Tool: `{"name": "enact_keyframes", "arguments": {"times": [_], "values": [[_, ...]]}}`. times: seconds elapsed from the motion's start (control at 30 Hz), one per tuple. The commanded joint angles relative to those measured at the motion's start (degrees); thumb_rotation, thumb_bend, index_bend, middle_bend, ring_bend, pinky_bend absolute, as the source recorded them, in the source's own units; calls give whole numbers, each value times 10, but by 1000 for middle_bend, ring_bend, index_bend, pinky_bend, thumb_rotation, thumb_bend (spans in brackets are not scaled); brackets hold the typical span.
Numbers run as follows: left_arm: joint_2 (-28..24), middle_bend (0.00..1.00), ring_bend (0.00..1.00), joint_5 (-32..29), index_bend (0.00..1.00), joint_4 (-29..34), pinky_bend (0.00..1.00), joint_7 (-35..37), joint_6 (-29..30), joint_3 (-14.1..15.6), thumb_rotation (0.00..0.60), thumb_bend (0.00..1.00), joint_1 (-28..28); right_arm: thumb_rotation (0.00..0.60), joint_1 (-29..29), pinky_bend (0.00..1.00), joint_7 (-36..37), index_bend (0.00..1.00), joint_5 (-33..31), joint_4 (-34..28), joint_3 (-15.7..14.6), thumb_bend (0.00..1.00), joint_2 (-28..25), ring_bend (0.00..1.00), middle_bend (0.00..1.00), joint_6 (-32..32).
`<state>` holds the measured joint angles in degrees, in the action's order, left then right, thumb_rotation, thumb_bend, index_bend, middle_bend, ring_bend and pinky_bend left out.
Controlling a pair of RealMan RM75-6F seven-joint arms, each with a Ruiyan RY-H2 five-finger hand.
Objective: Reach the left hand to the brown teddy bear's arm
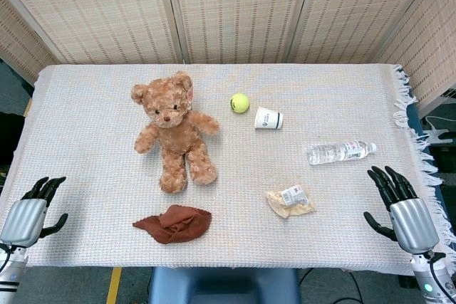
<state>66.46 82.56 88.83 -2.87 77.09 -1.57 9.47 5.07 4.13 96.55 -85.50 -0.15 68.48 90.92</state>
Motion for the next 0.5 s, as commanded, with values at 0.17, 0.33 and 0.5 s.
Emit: {"name": "enact_keyframes", "arguments": {"times": [0.17,0.33,0.5], "values": [[2,136,76,3,100,3,305,-2,-11,4,600,331,5,600,5,119,-16,52,-11,-21,-9,154,-13,0,66,-33],[15,137,79,13,100,-3,307,-3,-8,5,600,332,9,600,8,119,5,11,25,-8,-12,154,-8,0,66,-10],[53,145,104,19,96,-21,325,-24,-13,-2,600,331,23,600,-3,119,68,0,40,3,-11,153,-17,0,66,38]]}}
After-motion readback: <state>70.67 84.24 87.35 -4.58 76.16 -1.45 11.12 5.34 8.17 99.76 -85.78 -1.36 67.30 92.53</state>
